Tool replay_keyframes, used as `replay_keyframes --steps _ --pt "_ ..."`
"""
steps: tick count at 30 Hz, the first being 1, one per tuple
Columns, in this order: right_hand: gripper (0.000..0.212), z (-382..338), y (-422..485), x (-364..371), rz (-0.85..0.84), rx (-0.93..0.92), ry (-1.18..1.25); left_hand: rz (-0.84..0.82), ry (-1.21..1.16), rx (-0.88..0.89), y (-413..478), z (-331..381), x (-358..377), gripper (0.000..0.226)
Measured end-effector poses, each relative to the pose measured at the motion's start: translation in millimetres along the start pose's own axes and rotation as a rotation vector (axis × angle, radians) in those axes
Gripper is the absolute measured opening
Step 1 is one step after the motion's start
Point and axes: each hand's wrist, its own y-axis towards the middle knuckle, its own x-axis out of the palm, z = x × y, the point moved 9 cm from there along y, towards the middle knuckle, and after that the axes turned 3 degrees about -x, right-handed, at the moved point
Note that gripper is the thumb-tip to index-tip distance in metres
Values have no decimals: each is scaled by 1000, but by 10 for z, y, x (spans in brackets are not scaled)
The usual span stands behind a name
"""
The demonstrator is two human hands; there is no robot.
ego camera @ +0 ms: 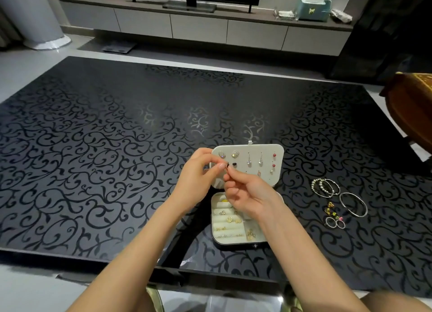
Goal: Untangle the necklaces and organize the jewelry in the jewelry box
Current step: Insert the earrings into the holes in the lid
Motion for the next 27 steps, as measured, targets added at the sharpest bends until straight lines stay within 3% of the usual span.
replay_keyframes --steps 4,7,9,13,16,21,27 --pt "7 121 14 92 -47 100 283 29 62 51 26 -16 26 13" --pt "11 65 -15 27 -25 41 366 48 74 65 64 -38 -10 12" --pt "13 -17 -51 -88 1 -69 196 30 31 31 85 -68 -23 12" --pt "10 -276 -134 -269 184 -537 -588 65 -285 -183 95 -246 -36 13" --pt "8 -379 -195 -148 289 -824 -989 87 -532 -289 83 -328 3 21" --pt "8 -367 -170 -73 425 -1011 -1192 116 -653 -347 69 -361 19 27" --pt "8 -382 -211 -6 490 -1158 -1271 78 -711 -359 62 -353 34 28"
